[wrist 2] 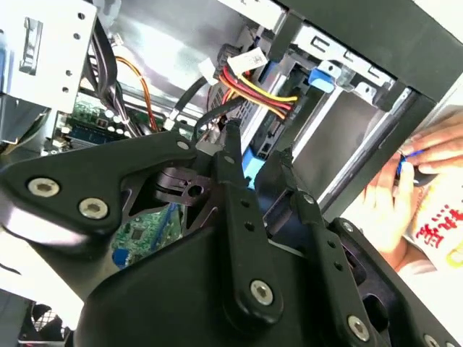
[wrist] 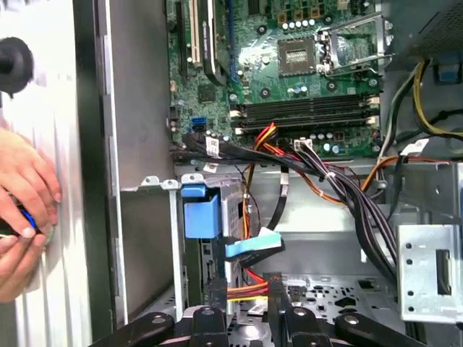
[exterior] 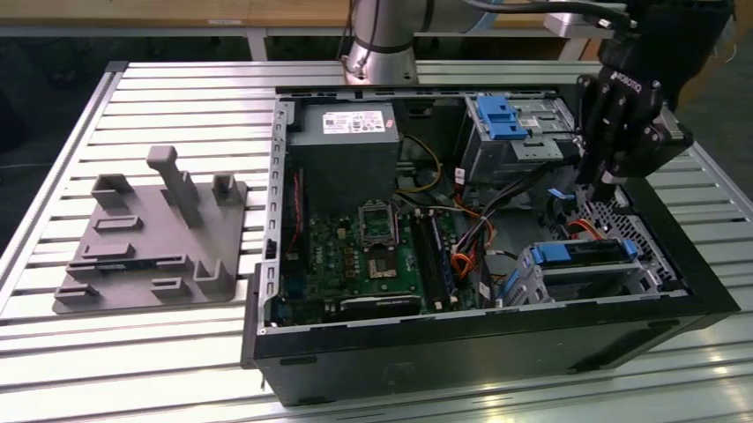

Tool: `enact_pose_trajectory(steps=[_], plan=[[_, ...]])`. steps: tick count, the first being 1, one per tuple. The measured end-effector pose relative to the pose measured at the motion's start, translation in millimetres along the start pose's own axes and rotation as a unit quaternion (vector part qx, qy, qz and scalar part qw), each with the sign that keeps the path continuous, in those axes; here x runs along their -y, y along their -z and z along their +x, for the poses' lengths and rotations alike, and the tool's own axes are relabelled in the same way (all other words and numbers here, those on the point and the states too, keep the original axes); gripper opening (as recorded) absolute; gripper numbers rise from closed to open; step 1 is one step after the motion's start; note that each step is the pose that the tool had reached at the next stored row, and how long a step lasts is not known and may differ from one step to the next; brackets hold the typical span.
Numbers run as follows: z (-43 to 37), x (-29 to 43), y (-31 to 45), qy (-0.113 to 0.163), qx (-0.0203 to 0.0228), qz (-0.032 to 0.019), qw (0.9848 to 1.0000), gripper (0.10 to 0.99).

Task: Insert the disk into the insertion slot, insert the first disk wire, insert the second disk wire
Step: 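Insert the second disk wire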

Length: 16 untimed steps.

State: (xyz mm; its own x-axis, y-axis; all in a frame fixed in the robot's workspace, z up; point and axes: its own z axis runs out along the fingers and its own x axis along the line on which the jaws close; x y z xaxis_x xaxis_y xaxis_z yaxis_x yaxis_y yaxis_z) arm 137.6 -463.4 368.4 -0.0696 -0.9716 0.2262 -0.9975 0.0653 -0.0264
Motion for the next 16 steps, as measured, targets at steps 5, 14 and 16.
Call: enact_pose_trajectory(steps=[5, 14, 16], plan=[[-4.6, -7.2, 1.4, 0.006, -0.0213, 0.0029, 0.9998, 0.357], [-8.0, -8.2, 0.2, 0.032, -0.0257, 0.0315, 0.9986, 0.357], [-7.8, -10.1, 0.1, 0.032, -0.0292, 0.0363, 0.9984, 0.357]])
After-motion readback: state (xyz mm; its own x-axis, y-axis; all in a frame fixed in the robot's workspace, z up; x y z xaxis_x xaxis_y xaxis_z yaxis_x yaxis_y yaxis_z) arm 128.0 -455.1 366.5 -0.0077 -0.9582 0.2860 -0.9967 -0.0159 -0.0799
